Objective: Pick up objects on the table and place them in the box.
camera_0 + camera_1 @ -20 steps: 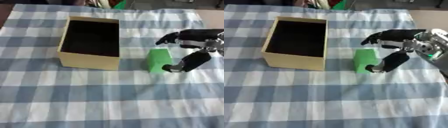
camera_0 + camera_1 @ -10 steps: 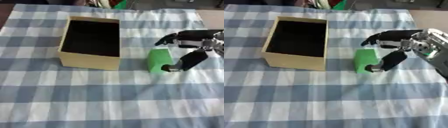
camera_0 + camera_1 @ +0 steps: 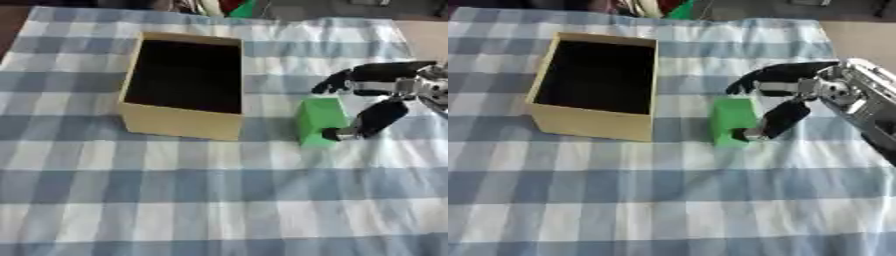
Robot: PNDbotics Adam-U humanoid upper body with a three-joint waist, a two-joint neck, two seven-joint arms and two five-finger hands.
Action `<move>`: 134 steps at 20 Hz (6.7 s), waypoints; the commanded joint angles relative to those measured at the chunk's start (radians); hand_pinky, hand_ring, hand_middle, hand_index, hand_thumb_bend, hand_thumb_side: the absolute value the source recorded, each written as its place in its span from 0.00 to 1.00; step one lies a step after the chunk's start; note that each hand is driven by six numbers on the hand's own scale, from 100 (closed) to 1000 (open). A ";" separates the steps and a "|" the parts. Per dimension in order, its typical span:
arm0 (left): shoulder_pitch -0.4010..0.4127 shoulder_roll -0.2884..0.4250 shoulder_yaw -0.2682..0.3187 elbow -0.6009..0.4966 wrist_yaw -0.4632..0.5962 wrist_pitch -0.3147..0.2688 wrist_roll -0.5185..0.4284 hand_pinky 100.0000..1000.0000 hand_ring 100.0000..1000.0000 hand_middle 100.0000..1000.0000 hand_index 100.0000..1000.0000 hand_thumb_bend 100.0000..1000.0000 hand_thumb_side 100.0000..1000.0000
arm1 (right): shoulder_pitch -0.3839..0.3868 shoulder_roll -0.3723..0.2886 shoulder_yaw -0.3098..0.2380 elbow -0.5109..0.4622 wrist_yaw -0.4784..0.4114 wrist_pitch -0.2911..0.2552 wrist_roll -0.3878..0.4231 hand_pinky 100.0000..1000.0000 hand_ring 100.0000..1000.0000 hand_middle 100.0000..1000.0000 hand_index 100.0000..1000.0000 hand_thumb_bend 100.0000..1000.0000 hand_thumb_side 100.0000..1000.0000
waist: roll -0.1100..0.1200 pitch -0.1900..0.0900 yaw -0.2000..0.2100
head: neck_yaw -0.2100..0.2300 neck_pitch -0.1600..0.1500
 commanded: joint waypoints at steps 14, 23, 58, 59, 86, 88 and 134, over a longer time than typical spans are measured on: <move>-0.012 0.004 -0.001 -0.017 0.007 0.007 -0.009 0.69 0.55 0.67 0.74 0.00 0.87 | -0.032 0.003 0.009 0.039 0.030 -0.002 -0.022 0.80 0.82 0.72 0.94 0.23 0.51 | -0.016 -0.008 0.004 | -0.002 -0.008; -0.010 0.004 -0.001 -0.017 0.005 0.015 -0.017 0.69 0.54 0.67 0.74 0.00 0.87 | -0.006 -0.006 -0.001 -0.022 0.027 0.044 -0.147 0.74 0.75 0.56 0.68 0.11 0.38 | -0.018 -0.009 0.002 | 0.001 -0.007; -0.016 0.011 -0.012 -0.017 0.012 0.018 -0.032 0.69 0.55 0.66 0.74 0.00 0.88 | -0.514 0.189 -0.008 0.168 -0.094 0.076 0.014 0.67 0.61 0.46 0.61 0.00 0.42 | -0.024 -0.018 0.013 | -0.043 -0.006; -0.017 0.011 -0.013 -0.017 0.013 0.018 -0.033 0.69 0.55 0.66 0.74 0.00 0.88 | -0.527 0.200 -0.003 0.181 -0.088 0.073 0.017 0.66 0.59 0.46 0.61 0.00 0.42 | -0.025 -0.018 0.015 | -0.044 -0.006; -0.037 -0.001 -0.022 -0.017 0.025 0.019 -0.047 0.69 0.55 0.66 0.74 0.00 0.88 | -0.685 0.443 0.072 0.450 0.030 0.030 0.080 0.50 0.38 0.41 0.55 0.00 0.46 | -0.051 -0.011 0.067 | -0.081 -0.011; -0.038 -0.002 -0.023 -0.017 0.025 0.020 -0.048 0.69 0.55 0.66 0.74 0.00 0.88 | -0.686 0.456 0.067 0.475 0.037 0.031 0.076 0.50 0.38 0.41 0.55 0.00 0.46 | -0.053 -0.008 0.072 | -0.082 -0.011; -0.042 -0.007 -0.024 -0.017 0.026 0.033 -0.056 0.69 0.54 0.65 0.73 0.00 0.88 | -0.666 0.490 0.094 0.481 0.196 -0.054 0.165 0.81 0.87 0.86 1.00 0.32 0.69 | -0.051 -0.008 0.071 | -0.086 -0.011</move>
